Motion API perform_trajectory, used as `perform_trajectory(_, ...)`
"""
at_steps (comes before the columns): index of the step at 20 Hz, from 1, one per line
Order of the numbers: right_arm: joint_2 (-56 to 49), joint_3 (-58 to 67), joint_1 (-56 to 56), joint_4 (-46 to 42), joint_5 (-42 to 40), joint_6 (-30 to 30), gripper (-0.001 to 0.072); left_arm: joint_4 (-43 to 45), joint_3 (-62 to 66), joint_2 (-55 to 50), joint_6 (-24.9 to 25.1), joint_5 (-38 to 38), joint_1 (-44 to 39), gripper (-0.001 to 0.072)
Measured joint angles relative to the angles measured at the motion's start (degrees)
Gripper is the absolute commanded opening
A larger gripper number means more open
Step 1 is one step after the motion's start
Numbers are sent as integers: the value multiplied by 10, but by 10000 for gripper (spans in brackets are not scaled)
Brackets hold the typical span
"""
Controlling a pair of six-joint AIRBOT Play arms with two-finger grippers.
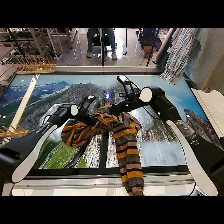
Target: Fold the clothes and pants, and hang the long-sleeved shirts on hangers.
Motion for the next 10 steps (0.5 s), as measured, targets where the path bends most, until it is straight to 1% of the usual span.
perform_trajectory(2,0,-2,5,-1,18,16,519,-15,31,11,16,-52,17,10)
perform_trajectory(5,0,-10,28,-1,38,39,523,-21,109,31,22,-141,57,10)
perform_trajectory(7,0,-19,57,-6,44,61,542,-28,163,40,21,-187,78,10)
perform_trajectory(8,0,-25,71,-17,45,73,598,-34,183,43,19,-203,84,11)
perform_trajectory(10,-1,-38,103,-50,28,98,601,-45,212,47,16,-225,93,11)
